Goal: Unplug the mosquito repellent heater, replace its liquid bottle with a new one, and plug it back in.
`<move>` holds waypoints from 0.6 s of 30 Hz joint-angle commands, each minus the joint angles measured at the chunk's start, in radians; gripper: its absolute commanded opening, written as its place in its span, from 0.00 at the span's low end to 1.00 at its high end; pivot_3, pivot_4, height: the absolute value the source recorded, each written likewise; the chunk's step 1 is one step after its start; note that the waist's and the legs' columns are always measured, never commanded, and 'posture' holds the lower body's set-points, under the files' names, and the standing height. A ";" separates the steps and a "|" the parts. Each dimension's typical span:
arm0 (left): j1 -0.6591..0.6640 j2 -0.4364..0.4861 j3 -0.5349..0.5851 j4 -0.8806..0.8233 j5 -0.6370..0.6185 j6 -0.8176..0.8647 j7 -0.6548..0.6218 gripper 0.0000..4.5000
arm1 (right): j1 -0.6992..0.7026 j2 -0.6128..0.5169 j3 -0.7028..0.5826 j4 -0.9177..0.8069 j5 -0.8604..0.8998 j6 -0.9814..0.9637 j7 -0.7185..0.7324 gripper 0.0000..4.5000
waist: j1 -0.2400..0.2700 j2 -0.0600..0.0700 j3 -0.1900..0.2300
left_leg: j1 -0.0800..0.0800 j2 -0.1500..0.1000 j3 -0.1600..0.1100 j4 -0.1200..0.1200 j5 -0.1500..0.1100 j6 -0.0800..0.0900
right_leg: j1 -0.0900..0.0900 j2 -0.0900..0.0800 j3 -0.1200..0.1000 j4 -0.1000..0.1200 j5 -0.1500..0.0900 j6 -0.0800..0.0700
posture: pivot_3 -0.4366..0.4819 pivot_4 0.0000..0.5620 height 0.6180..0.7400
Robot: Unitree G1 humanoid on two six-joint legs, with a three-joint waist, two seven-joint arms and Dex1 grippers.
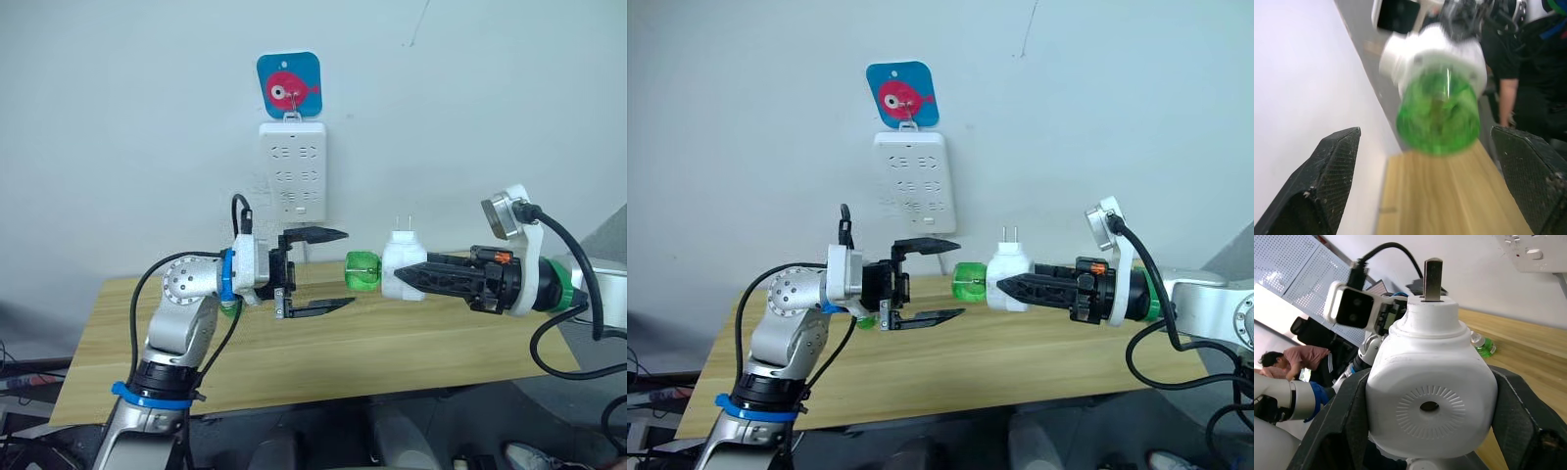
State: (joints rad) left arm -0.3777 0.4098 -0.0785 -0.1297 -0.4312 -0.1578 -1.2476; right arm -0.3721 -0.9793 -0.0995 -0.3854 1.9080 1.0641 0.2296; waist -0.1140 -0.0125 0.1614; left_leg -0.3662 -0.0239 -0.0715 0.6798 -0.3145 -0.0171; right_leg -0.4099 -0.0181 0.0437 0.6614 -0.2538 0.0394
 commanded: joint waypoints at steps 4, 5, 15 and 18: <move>-0.028 -0.043 -0.039 0.001 0.023 -0.085 0.025 1.00 | -0.005 -0.010 -0.029 -0.021 0.046 -0.028 -0.012 0.66 | 0.001 0.000 0.000 | 0.000 0.000 0.000 0.000 0.000 0.000 | 0.000 0.000 0.000 0.000 0.000 0.000 | 0.25 0.23 0.92; -0.027 -0.041 -0.044 0.007 0.024 -0.090 0.020 0.96 | -0.004 -0.011 -0.030 -0.022 0.047 -0.029 -0.014 0.66 | 0.001 0.000 0.000 | 0.000 0.000 0.000 0.000 0.000 0.000 | 0.000 0.000 0.000 0.000 0.000 0.000 | 0.25 0.23 0.92; -0.102 0.025 -0.084 -0.012 -0.034 0.102 -0.009 0.52 | -0.011 -0.021 -0.036 -0.064 -0.029 -0.011 0.035 0.66 | 0.000 0.000 0.000 | 0.000 0.000 0.000 0.001 0.000 0.000 | 0.000 0.001 -0.001 0.001 0.000 0.000 | 0.24 0.24 0.92; -0.240 0.126 -0.093 -0.031 -0.221 0.678 0.094 0.52 | -0.021 -0.042 -0.038 -0.121 -0.154 0.009 0.132 0.66 | -0.003 0.000 0.000 | 0.000 0.000 -0.001 0.001 0.000 0.000 | 0.000 0.002 -0.001 0.001 0.000 0.001 | 0.24 0.24 0.92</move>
State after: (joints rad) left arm -0.5692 0.5215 -0.1972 -0.1350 -0.5606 0.2855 -1.2328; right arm -0.3775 -1.0075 -0.1155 -0.4326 1.7771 1.0549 0.2881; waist -0.1169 -0.0130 0.1617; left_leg -0.3665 -0.0237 -0.0736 0.6809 -0.3144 -0.0169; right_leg -0.4097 -0.0112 0.0418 0.6630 -0.2546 0.0412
